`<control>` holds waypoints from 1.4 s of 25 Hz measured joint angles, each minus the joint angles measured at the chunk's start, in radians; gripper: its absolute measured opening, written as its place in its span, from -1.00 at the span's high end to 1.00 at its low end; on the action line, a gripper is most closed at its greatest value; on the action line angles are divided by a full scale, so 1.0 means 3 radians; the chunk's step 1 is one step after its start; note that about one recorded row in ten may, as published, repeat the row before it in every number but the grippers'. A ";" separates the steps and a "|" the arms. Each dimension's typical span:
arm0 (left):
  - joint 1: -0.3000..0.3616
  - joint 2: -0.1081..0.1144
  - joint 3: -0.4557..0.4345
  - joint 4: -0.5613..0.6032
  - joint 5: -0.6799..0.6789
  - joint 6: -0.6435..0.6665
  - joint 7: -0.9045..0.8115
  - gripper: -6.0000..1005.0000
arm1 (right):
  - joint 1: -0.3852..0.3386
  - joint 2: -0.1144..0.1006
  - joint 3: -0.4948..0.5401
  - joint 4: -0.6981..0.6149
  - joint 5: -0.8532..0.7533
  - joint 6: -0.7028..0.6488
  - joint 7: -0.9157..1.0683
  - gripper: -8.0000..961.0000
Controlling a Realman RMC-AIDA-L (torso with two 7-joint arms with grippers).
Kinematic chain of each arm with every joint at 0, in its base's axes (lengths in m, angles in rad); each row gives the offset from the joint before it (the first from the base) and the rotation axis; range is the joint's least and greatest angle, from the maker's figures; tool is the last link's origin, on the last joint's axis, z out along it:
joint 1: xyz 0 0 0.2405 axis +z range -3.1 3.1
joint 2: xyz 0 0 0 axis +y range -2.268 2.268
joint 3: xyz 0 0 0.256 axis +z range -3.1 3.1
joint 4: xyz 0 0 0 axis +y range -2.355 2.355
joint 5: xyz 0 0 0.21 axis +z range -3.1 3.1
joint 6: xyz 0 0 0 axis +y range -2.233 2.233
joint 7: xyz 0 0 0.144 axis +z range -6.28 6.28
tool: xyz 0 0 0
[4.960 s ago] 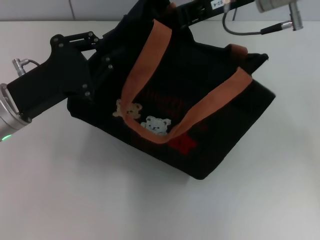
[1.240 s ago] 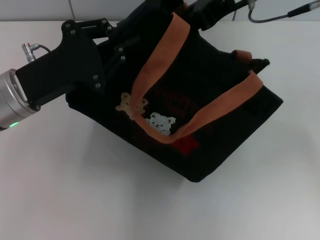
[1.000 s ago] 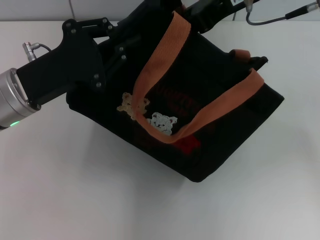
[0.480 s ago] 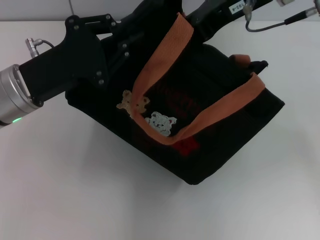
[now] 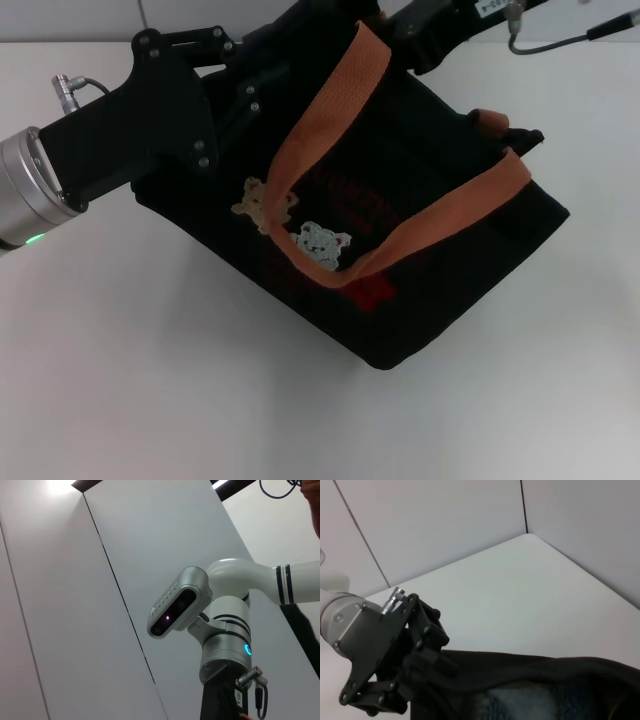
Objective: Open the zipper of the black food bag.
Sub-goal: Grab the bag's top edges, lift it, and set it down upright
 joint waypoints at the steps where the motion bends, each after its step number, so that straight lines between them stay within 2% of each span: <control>1: 0.0000 0.0000 -0.0001 0.0000 0.0000 0.0000 0.0000 0.62 | -0.0033 -0.0005 0.0003 -0.0019 0.0004 -0.0009 0.0002 0.85; 23: 0.0007 0.0000 -0.0024 0.0000 -0.0042 -0.0003 0.0005 0.63 | -0.0427 -0.0020 0.0017 -0.0377 0.0027 -0.0309 -0.0060 0.98; 28: 0.0007 0.0000 -0.0022 0.0000 -0.0042 -0.0001 0.0005 0.63 | -0.0433 -0.0024 0.0017 -0.0421 0.0010 -0.0429 -0.0181 0.96; 32: 0.0007 0.0000 -0.0017 0.0000 -0.0042 0.0000 0.0005 0.62 | -0.0509 -0.0012 0.0014 -0.0640 -0.0011 -0.0453 -0.0330 0.95; 35: 0.0008 0.0000 -0.0012 0.0000 -0.0042 0.0000 0.0013 0.62 | -0.0537 0.0002 -0.0006 -0.0764 -0.0014 -0.0430 -0.0410 0.84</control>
